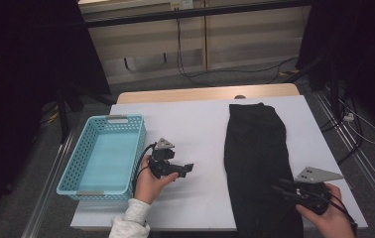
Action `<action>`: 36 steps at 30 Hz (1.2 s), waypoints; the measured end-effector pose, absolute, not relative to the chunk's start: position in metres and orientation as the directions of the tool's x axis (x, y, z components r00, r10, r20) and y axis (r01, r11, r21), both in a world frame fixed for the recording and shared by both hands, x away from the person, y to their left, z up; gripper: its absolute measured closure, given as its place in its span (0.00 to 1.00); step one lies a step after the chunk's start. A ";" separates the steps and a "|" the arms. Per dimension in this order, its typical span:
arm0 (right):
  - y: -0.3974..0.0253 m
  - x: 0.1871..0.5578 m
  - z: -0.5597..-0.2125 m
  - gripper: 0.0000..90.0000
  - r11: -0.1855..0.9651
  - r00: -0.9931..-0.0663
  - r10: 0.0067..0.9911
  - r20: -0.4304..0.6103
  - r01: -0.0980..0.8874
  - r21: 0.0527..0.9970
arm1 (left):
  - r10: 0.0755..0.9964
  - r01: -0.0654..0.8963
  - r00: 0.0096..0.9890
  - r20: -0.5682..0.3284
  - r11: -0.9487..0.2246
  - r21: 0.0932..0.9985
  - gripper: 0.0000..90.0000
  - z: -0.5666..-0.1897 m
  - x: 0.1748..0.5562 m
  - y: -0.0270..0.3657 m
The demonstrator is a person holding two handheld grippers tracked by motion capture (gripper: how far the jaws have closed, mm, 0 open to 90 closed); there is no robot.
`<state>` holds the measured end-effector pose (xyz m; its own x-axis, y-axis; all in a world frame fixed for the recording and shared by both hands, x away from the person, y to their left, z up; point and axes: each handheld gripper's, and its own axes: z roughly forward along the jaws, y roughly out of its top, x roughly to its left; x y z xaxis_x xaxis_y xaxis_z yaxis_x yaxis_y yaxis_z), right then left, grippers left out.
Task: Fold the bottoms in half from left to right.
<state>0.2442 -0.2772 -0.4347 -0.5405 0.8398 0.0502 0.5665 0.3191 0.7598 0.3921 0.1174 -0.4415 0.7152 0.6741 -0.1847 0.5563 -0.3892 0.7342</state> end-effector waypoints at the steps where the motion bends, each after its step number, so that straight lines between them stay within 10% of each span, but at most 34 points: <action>1: -0.273 0.248 -0.436 0.69 0.323 -0.546 0.836 0.052 0.566 0.759 | 0.674 0.556 0.715 -0.183 -0.391 0.734 0.12 -0.442 0.392 0.118; 36: -0.192 0.385 -0.436 0.22 0.215 -0.341 0.940 0.006 0.606 0.766 | 0.694 0.571 0.699 -0.173 -0.395 0.720 0.12 -0.444 0.381 0.139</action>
